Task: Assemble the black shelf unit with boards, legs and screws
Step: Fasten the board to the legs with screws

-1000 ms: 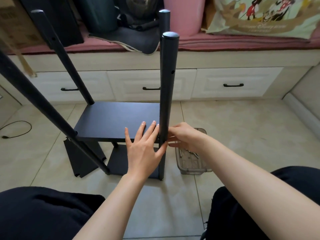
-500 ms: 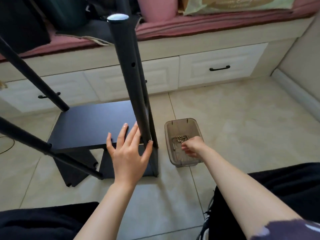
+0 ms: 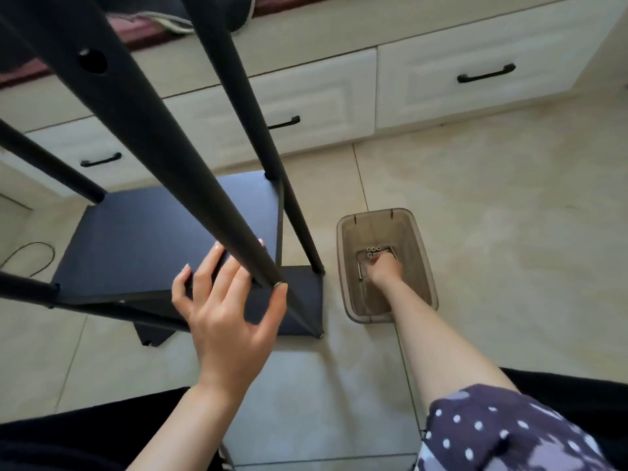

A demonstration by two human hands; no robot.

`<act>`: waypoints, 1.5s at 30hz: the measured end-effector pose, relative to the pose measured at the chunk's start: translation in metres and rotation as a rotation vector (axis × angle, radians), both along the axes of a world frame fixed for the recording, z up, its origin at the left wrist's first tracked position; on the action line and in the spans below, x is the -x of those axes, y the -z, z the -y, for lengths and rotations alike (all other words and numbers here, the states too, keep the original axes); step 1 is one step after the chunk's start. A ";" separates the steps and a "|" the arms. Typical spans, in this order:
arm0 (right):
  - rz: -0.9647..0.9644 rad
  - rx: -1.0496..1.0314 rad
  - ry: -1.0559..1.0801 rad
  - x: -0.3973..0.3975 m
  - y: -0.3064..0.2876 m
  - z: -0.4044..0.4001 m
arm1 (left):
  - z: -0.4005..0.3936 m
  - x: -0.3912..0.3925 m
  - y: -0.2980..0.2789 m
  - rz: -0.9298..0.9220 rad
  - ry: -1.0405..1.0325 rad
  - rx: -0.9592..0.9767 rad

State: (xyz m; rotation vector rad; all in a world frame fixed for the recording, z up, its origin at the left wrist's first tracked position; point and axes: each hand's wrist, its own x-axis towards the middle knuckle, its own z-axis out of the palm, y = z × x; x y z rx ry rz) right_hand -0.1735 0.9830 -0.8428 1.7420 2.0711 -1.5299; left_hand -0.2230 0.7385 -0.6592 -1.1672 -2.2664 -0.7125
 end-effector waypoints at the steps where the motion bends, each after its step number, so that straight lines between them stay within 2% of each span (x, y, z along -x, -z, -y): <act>1: -0.009 -0.016 -0.014 0.002 0.006 -0.002 | 0.000 0.000 0.000 0.012 0.006 0.002; 8: -0.044 -0.090 0.053 0.007 0.031 -0.025 | -0.001 0.001 -0.001 0.026 0.016 0.020; 16: 0.097 -0.116 0.146 0.013 0.041 -0.024 | -0.003 0.000 -0.003 0.044 0.011 0.021; 23: 0.120 -0.114 0.121 0.016 0.044 -0.022 | -0.002 -0.001 -0.004 0.048 0.011 0.011; 31: 0.200 -0.292 -0.025 0.014 0.039 -0.014 | -0.002 0.000 -0.002 0.041 0.013 0.013; 37: -0.073 -0.151 0.174 0.002 0.029 -0.014 | -0.003 0.001 -0.002 0.036 0.018 0.009; 45: -0.358 -0.027 0.176 -0.011 -0.021 0.018 | -0.003 -0.003 -0.013 0.129 -0.014 0.027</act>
